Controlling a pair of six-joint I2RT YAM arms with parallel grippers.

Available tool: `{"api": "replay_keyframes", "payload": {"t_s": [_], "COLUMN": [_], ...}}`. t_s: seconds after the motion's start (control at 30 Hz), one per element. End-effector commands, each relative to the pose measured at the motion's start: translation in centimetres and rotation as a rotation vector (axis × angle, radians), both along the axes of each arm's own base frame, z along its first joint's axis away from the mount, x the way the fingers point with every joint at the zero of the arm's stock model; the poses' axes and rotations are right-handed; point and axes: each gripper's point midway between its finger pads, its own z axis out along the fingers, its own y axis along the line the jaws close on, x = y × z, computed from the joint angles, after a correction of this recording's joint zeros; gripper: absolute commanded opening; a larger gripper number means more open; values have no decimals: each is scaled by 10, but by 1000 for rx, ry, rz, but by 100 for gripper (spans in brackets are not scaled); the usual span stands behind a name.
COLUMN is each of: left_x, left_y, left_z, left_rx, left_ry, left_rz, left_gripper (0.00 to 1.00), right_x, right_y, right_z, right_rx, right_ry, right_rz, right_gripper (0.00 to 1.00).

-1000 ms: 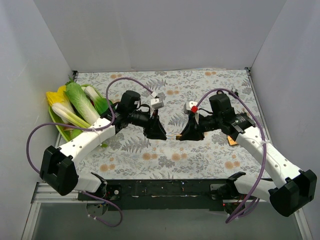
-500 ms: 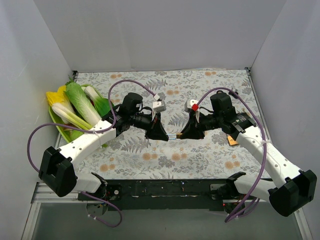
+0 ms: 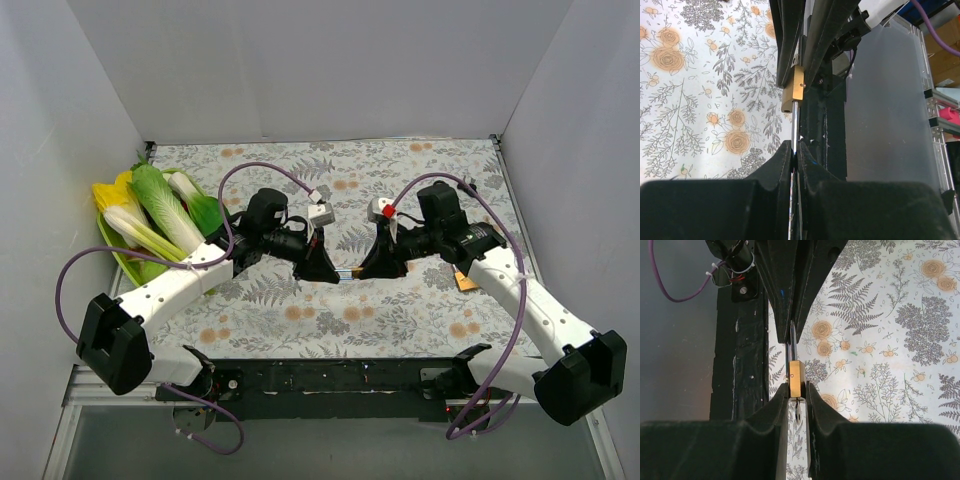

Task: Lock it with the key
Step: Lock the lock.

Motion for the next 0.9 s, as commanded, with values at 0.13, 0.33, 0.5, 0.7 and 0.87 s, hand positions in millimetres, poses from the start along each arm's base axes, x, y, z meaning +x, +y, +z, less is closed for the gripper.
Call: {"api": "replay_keyframes", "payload": {"t_s": [0.13, 0.33, 0.5, 0.7, 0.87], "left_x": [7, 16, 21, 22, 24], "left_y": [11, 18, 12, 2, -12], "left_z": [4, -1, 5, 18, 24], "left_rx": [36, 49, 21, -29, -71], "left_ry": [-180, -164, -161, -122, -93], "left_rz": [36, 74, 69, 65, 63], "left_gripper": [0, 0, 0, 0, 0], "right_x": [-5, -4, -7, -7, -13], "right_y": [-2, -7, -4, 4, 15], "right_z": [23, 29, 30, 32, 31], "right_rx": [47, 44, 62, 98, 118], "right_ry": [-21, -42, -17, 18, 43], "right_rz": [51, 44, 62, 74, 106], "right_gripper": [1, 1, 1, 1, 1]}}
